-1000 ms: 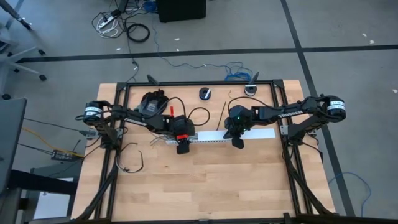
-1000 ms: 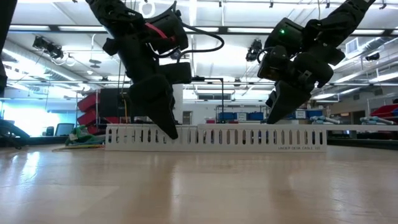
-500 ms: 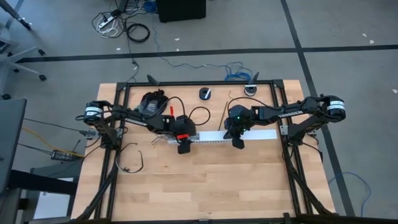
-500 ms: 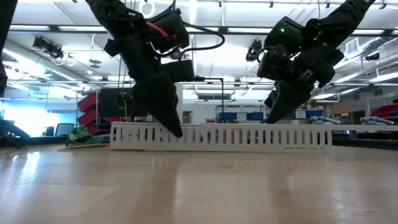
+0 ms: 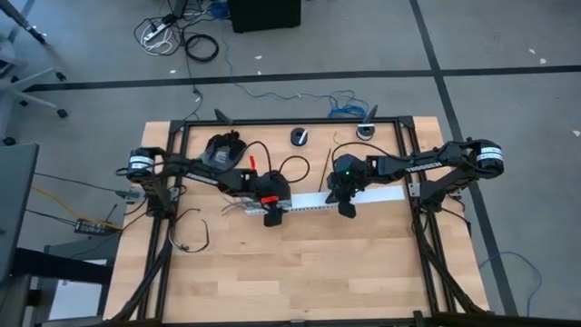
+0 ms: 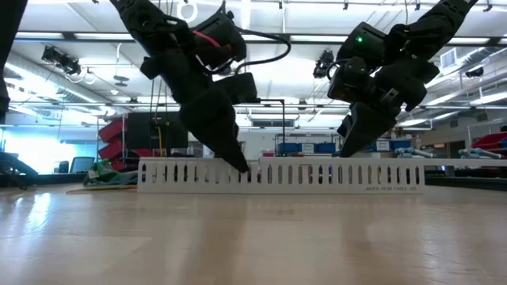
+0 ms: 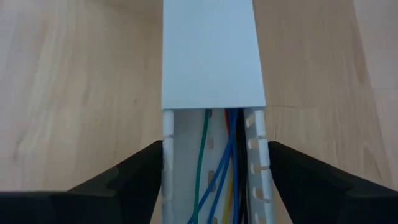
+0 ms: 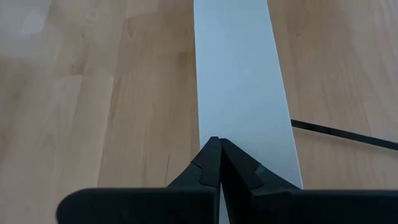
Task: Ziptie cables
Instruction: Close the white cable duct
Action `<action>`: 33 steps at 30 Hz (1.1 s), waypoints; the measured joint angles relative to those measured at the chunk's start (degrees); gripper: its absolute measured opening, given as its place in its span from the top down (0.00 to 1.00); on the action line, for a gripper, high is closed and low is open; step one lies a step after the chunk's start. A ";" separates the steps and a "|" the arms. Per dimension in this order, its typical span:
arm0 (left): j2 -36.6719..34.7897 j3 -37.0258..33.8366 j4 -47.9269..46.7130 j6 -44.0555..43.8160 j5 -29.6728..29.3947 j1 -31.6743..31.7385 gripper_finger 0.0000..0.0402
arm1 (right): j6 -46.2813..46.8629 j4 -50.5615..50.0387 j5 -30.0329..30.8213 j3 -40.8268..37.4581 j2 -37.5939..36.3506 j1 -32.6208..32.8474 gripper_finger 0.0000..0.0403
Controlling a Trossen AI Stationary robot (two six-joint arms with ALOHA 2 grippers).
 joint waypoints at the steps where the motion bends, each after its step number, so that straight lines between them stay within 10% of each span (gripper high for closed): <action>1: 0.28 0.02 0.25 0.00 0.17 0.00 0.31 | 0.01 -0.02 0.00 0.00 0.00 0.00 1.00; 33: 1.05 0.28 1.40 0.00 -1.18 -0.02 0.43 | -0.55 2.21 -0.93 -0.02 -0.02 -0.04 1.00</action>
